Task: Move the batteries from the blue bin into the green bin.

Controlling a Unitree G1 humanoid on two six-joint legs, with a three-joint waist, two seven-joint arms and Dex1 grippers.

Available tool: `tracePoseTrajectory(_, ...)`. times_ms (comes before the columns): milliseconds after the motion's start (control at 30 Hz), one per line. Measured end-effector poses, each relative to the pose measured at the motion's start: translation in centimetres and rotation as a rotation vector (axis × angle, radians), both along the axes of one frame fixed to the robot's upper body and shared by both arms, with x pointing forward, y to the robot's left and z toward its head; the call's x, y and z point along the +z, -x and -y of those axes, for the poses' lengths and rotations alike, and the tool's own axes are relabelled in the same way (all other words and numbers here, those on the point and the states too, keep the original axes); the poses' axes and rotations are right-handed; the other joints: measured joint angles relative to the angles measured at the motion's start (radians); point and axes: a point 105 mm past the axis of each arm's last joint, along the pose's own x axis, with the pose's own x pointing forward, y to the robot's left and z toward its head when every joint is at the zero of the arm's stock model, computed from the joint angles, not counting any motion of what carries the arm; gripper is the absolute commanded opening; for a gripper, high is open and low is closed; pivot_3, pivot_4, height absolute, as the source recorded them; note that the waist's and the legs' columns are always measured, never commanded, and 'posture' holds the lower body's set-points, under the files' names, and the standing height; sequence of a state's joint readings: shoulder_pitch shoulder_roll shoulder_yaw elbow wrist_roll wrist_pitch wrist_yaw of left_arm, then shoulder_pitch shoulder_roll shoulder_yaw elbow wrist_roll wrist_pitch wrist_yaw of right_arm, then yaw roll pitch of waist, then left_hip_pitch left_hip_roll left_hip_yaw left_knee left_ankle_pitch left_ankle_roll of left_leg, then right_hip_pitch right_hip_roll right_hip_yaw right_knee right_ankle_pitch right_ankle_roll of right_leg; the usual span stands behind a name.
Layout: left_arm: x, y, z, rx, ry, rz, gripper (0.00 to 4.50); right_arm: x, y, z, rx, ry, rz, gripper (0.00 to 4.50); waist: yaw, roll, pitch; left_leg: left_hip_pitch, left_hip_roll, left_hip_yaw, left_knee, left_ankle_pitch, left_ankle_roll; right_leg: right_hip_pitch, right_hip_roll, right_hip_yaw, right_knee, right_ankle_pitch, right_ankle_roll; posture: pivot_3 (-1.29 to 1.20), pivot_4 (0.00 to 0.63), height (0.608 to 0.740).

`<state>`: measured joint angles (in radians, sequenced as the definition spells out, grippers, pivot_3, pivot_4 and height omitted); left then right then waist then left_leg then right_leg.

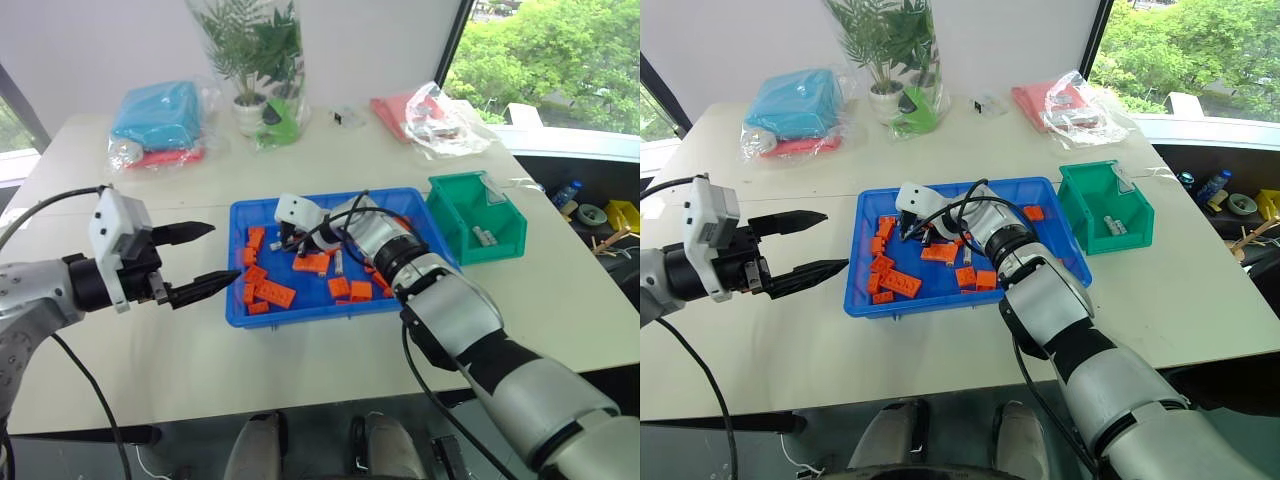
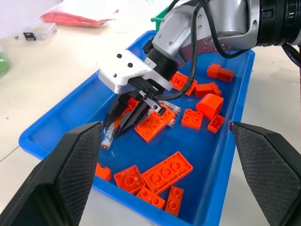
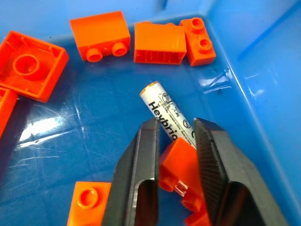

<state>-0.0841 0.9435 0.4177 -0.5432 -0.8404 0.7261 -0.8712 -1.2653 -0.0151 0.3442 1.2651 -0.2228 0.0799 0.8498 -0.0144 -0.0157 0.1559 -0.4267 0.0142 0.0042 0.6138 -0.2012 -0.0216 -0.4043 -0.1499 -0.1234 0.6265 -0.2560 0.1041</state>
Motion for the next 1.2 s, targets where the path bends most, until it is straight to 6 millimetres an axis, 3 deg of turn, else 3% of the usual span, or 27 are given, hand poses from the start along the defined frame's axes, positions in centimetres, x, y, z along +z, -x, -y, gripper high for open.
tracePoseTrajectory(900, -0.1, -0.4, -0.3, 0.023, 0.001, 0.01, 4.5, 0.5, 0.4, -1.8, 0.101, 0.118, 0.121, 1.3, -0.002, -0.001, 0.0, 0.0, 0.0, 0.0, 0.0, 0.0, 0.001, -0.001, 0.0, 0.0, 0.002, 0.0, 0.0, 0.0, 0.15, 0.668)
tracePoseTrajectory(1000, -0.1, -0.4, -0.3, 0.027, 0.001, 0.014, 4.5, 0.3, 0.4, -1.7, 0.1, 0.127, 0.114, 0.11, -0.002, -0.001, 0.0, 0.0, 0.0, 0.0, 0.0, 0.001, 0.001, -0.001, 0.0, 0.001, 0.002, 0.0, 0.0, 0.0, 0.15, 0.668)
tracePoseTrajectory(1200, 0.0, -0.4, -0.3, 0.029, 0.001, 0.017, 4.5, 0.2, 0.7, -1.7, 0.118, 0.122, 0.087, 0.11, -0.002, -0.001, 0.0, 0.0, 0.0, 0.0, 0.0, 0.001, 0.001, -0.001, 0.0, 0.001, 0.002, 0.0, 0.0, 0.0, 0.15, 0.668)
